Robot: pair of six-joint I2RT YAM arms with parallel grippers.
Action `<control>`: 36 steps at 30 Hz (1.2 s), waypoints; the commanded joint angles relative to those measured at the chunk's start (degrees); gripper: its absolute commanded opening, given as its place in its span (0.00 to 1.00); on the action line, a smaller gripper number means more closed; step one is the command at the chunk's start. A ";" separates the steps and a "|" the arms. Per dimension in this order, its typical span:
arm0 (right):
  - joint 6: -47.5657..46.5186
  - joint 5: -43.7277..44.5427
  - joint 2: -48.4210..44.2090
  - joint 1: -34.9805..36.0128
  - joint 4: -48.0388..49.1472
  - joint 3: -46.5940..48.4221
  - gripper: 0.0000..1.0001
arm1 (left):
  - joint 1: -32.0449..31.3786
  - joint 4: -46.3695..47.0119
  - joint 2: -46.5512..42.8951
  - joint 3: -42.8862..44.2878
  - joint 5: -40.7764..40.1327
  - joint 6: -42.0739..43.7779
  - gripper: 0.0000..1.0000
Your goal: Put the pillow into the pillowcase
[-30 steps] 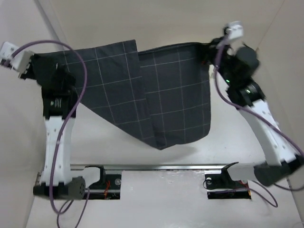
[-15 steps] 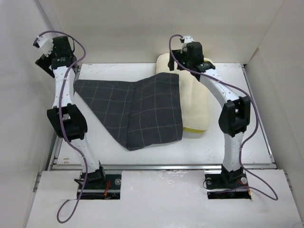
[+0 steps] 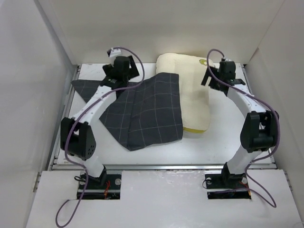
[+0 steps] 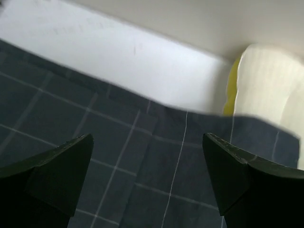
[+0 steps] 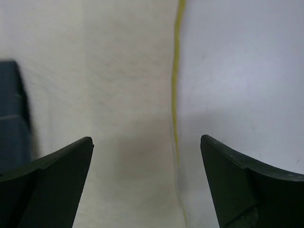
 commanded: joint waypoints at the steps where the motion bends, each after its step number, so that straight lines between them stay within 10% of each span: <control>1: 3.86 -6.73 0.82 -0.53 1.27 -7.36 1.00 | 1.33 -1.47 5.50 -4.22 2.70 -4.80 1.00; 9: 4.57 -9.91 3.27 -0.53 7.33 -11.32 1.00 | 1.86 -5.88 12.10 -6.32 2.62 -9.11 1.00; 13: 5.18 -10.43 6.00 -0.53 6.02 -10.19 0.75 | 1.86 -9.56 19.03 -5.01 -0.53 -10.96 1.00; 17: 6.24 -9.73 7.31 -0.53 6.02 -10.18 0.75 | 5.11 -12.12 24.14 -2.20 0.76 -12.01 0.99; 20: 6.76 -7.71 7.32 -0.53 5.50 -10.18 0.67 | 8.62 -11.41 24.76 -2.72 2.27 -12.02 0.77; 22: 7.46 -5.09 7.85 -0.53 5.49 -10.18 0.26 | 11.34 -11.41 25.99 -2.20 3.32 -12.02 0.53; 25: 9.92 -0.60 6.53 -0.53 4.09 -10.18 0.03 | 15.03 -12.99 27.91 -1.06 3.33 -12.02 0.29; 36: 17.40 18.74 -8.67 -4.58 -7.86 -19.58 0.00 | 25.84 -19.83 30.04 8.24 -2.55 -10.62 0.18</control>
